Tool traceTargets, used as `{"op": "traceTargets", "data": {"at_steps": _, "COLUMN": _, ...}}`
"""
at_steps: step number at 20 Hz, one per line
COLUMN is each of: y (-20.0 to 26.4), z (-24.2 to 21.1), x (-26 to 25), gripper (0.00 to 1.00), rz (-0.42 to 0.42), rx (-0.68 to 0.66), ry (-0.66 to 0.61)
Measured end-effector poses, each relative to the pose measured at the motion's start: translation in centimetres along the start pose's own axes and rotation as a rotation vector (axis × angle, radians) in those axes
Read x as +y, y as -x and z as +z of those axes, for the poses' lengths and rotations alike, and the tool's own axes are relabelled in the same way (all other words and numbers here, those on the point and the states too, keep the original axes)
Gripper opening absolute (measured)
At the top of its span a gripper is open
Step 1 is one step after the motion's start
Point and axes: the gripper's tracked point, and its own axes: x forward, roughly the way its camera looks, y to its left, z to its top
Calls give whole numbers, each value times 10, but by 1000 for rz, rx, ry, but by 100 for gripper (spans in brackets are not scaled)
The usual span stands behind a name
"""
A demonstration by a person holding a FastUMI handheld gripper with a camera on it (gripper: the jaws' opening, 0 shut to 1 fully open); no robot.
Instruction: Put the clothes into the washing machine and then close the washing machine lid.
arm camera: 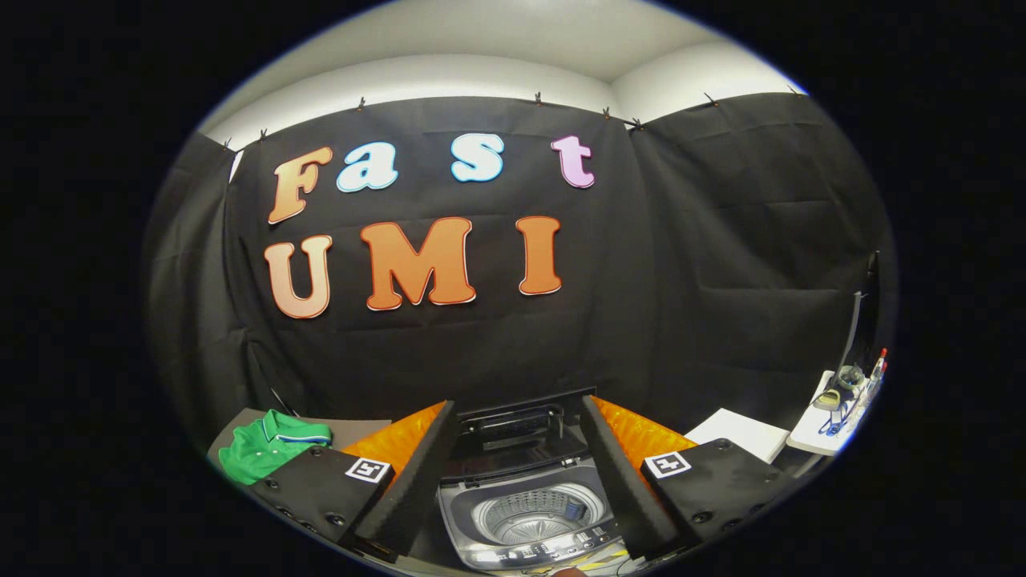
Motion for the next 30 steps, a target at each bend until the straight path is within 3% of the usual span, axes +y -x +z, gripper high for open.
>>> {"op": "traceTargets", "data": {"at_steps": 5, "y": -7, "z": -14, "x": 47, "gripper": 99, "rz": 70, "rx": 35, "ry": 11}}
{"op": "traceTargets", "data": {"at_steps": 15, "y": -3, "z": -84, "x": 216, "gripper": 100, "rz": 392, "rx": 195, "ry": 11}}
{"op": "traceTargets", "data": {"at_steps": 20, "y": 5, "z": -130, "x": 290, "gripper": 100, "rz": 515, "rx": 300, "ry": 78}}
{"op": "traceTargets", "data": {"at_steps": 30, "y": 10, "z": -179, "x": 330, "gripper": 98, "rz": 558, "rx": 391, "ry": 189}}
